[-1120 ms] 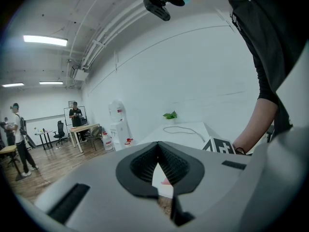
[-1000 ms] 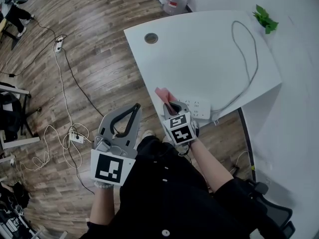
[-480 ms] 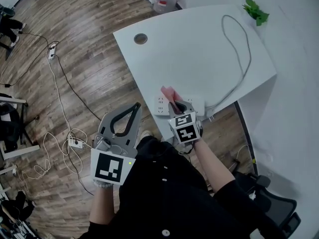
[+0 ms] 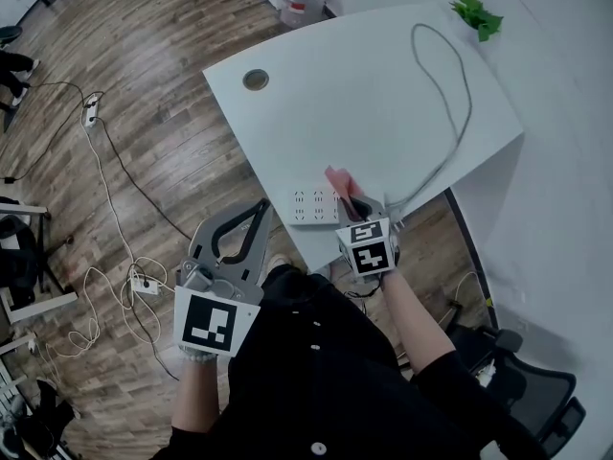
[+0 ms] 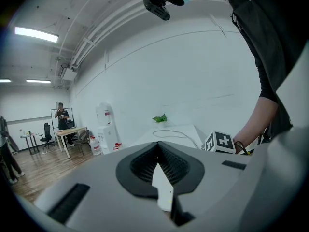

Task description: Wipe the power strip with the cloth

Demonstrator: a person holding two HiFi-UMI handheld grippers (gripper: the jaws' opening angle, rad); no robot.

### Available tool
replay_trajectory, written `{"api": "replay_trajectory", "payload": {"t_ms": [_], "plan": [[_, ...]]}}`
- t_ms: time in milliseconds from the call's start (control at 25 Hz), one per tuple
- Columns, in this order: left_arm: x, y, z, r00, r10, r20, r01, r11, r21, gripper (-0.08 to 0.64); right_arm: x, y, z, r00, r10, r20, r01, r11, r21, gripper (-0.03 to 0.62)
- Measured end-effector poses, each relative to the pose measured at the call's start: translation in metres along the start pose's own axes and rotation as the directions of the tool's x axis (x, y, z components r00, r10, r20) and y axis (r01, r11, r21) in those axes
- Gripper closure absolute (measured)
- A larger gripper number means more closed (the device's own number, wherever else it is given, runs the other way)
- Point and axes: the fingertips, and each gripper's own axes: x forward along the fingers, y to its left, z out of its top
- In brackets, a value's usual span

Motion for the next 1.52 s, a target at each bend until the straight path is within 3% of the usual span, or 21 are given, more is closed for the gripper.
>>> {"api": "replay_trajectory", "payload": {"t_ms": [840, 1520], "plan": [[0.019, -0.021, 0.010, 0.997, -0.070, 0.013, 0.070, 0.997, 0.019, 0.546, -0.031, -0.070, -0.040, 0.987, -0.155, -0.038, 0.158, 0.983, 0.092, 0.538], [0.015, -0.024, 0.016, 0.998, -0.061, 0.031, 0.060, 0.998, 0.026, 0.546, -0.054, -0.076, -0.029, 0.986, -0.166, 0.013, 0.162, 0.975, 0.149, 0.538]]}}
